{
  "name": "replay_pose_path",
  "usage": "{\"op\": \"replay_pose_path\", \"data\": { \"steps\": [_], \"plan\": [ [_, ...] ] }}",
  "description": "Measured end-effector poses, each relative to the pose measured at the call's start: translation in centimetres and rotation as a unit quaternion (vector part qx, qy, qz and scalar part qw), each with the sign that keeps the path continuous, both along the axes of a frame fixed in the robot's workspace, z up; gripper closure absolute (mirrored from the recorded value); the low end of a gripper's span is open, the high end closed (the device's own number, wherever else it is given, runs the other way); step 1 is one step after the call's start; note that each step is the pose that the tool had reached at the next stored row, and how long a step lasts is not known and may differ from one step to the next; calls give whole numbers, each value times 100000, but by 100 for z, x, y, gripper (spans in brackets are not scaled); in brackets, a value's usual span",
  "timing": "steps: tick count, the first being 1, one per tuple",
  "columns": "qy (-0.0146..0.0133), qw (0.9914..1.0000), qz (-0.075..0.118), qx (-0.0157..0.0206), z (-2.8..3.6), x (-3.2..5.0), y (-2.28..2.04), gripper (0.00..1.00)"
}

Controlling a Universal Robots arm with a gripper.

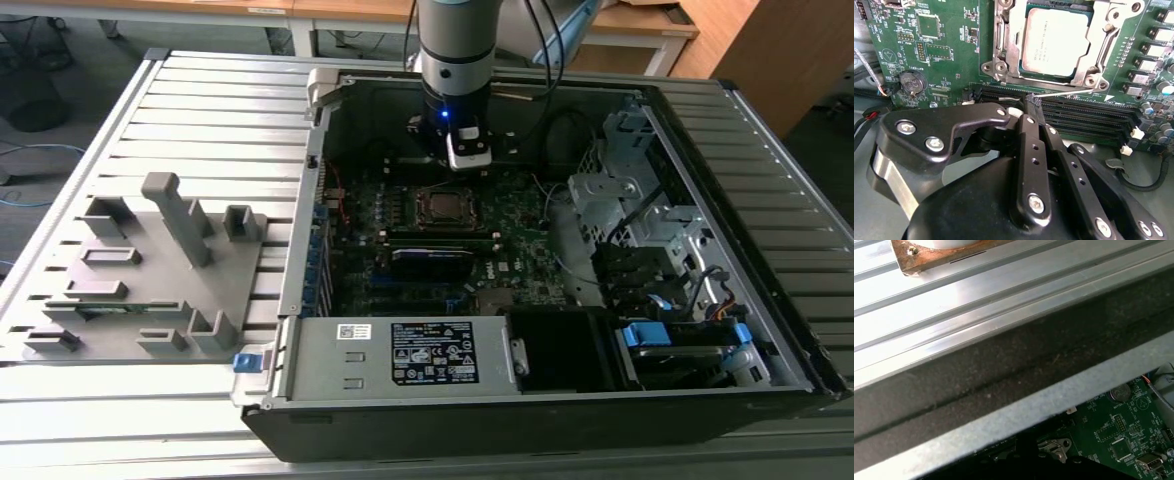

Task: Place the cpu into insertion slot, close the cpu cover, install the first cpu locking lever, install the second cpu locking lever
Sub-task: 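Install the first cpu locking lever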

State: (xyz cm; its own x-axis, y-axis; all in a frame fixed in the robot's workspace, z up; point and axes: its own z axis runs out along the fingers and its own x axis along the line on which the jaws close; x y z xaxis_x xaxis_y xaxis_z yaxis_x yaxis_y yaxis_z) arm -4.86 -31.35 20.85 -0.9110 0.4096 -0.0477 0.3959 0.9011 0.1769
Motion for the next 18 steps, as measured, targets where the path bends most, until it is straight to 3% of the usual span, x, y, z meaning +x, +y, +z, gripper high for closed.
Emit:
{"op": "replay_pose_path", "data": {
  "steps": [5,11,18],
  "plan": [
    [5,100000,-22,-77,-4,-1,7,90],
    [12,99996,-812,-442,-18,1,23,90],
    [14,99987,-1468,-616,-36,7,72,90]
  ]
}}
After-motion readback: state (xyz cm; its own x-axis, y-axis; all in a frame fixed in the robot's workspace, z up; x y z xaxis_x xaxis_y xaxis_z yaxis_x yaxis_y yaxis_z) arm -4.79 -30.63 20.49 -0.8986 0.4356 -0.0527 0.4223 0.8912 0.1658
